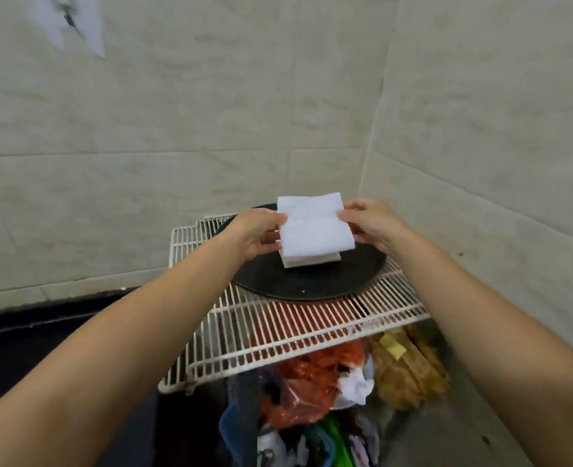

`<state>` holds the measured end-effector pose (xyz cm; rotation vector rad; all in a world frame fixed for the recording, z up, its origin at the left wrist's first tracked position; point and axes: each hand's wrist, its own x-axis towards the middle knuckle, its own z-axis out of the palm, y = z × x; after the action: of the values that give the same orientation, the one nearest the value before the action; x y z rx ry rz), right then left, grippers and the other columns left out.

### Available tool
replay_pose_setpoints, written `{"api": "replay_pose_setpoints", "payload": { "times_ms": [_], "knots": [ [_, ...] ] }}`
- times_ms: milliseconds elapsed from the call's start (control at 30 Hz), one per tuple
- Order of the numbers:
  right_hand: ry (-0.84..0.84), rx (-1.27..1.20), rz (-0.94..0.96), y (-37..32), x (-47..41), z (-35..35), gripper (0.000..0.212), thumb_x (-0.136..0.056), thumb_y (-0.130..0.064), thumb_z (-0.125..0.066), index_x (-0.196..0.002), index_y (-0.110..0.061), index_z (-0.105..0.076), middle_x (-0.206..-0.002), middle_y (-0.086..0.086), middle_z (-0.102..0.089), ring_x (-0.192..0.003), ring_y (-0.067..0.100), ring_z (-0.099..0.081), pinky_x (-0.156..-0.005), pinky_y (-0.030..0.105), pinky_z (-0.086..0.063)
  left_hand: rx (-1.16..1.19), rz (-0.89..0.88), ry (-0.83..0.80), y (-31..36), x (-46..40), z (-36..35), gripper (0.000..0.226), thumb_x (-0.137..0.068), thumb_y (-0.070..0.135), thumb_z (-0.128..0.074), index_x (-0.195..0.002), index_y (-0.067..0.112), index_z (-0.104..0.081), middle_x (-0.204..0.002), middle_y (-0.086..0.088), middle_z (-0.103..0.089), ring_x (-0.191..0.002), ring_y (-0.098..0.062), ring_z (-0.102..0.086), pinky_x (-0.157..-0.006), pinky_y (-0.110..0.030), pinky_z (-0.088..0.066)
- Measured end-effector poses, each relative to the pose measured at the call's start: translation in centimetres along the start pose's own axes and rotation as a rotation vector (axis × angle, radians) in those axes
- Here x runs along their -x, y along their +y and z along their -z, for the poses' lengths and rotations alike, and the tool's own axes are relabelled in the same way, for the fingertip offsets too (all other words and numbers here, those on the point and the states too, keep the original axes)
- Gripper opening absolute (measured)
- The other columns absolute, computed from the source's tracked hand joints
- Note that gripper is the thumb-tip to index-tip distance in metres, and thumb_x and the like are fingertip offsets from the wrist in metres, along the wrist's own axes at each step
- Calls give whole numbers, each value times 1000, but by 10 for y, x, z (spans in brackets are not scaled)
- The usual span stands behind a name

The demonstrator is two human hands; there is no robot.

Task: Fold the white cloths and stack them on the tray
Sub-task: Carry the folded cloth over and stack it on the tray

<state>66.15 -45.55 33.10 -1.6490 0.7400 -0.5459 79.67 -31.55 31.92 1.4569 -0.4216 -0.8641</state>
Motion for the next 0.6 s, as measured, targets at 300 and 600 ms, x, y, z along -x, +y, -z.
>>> {"api": "replay_pose_setpoints", "payload": {
  "times_ms": [300, 600],
  "knots": [
    [-160, 280, -19, 44, -102, 1, 11, -91, -9, -58, -81, -13, -60, -78, 3, -59, -67, 14, -54, -53, 25, -42, -140, 55, 261, -34, -76, -6, 17, -89, 9, -62, -75, 12, -54, -77, -8, -60, -67, -17, -57, -56, -26, -49],
    [-26, 393, 53, 50, -96, -6, 17, -88, -25, -62, -100, -13, -63, -104, 9, -64, -92, 24, -60, -82, 34, -47, -205, -14, 331, -40, -62, 6, 14, -93, 24, -58, -96, 11, -54, -79, -4, -58, -64, -13, -55, -53, -23, -45]
  ]
}}
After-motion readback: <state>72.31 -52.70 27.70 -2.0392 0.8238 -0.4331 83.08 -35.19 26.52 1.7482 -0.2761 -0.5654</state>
